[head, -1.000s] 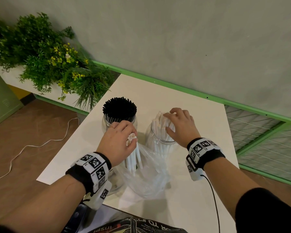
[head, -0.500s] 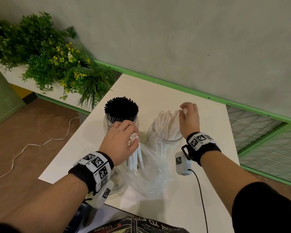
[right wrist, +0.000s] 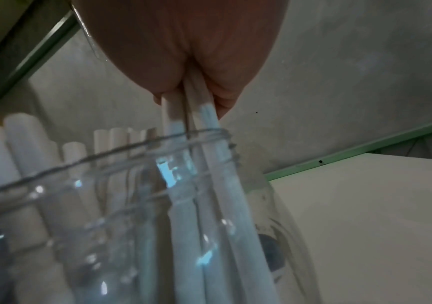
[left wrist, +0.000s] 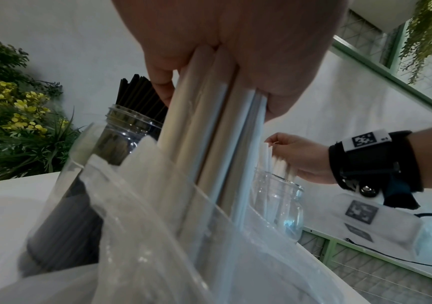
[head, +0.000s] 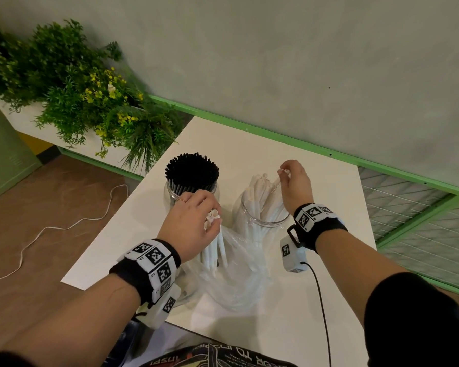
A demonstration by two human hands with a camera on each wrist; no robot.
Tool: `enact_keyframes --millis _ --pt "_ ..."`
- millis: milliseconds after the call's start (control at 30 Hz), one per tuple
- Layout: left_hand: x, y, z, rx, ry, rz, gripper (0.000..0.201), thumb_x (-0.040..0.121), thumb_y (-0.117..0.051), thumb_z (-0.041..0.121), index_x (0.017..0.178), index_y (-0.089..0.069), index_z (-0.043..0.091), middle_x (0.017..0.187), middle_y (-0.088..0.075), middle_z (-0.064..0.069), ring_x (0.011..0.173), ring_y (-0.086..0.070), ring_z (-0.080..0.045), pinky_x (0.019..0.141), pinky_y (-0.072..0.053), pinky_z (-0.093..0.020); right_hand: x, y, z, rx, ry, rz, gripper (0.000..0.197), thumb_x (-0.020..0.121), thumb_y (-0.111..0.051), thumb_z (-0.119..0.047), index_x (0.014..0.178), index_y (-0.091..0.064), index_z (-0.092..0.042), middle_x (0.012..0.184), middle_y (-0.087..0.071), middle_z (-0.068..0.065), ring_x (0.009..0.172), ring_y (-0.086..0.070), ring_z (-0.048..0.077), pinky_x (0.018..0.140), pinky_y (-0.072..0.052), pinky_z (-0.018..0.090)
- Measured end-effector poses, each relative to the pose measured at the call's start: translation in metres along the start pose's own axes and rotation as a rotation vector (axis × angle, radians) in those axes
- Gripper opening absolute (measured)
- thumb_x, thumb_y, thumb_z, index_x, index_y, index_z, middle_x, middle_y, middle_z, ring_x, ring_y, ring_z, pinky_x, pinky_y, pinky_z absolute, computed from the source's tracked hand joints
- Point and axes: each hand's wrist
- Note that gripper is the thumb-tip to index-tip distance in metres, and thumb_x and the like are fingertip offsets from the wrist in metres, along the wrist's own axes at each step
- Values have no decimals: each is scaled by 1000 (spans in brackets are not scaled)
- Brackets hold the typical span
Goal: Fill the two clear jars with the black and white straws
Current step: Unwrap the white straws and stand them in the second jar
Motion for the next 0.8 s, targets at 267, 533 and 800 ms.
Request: enact_keyframes --millis 267,533,800 --pt "-1 0 0 -14 20 5 20 85 -42 36 91 -57 25 101 -54 10 89 -50 -17 83 -37 -28 -11 3 -13 -215 99 21 41 99 -40 -36 130 -51 -13 132 -50 9 120 -39 29 100 -30 37" --pt "1 -1 -1 -10 2 4 19 85 -44 35 91 -57 24 101 -53 10 89 -52 -18 84 -37 -30 -43 -23 -35 -420 409 -293 45 93 -46 -41 124 -54 -8 117 -52 12 101 -52 32 84 -49 46" --pt "-2 0 -2 -20 11 -3 19 85 -43 37 91 -57 25 101 -53 11 90 -50 -17 84 -38 -29 -32 -18 -31 -332 439 -199 14 85 -66 -7 78 -56 0 79 -54 14 57 -54 31 47 -43 33"
Point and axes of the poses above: each hand's wrist, its own x-axis towards the middle knuckle, its own y-axis out of the back of the hand, z = x × y
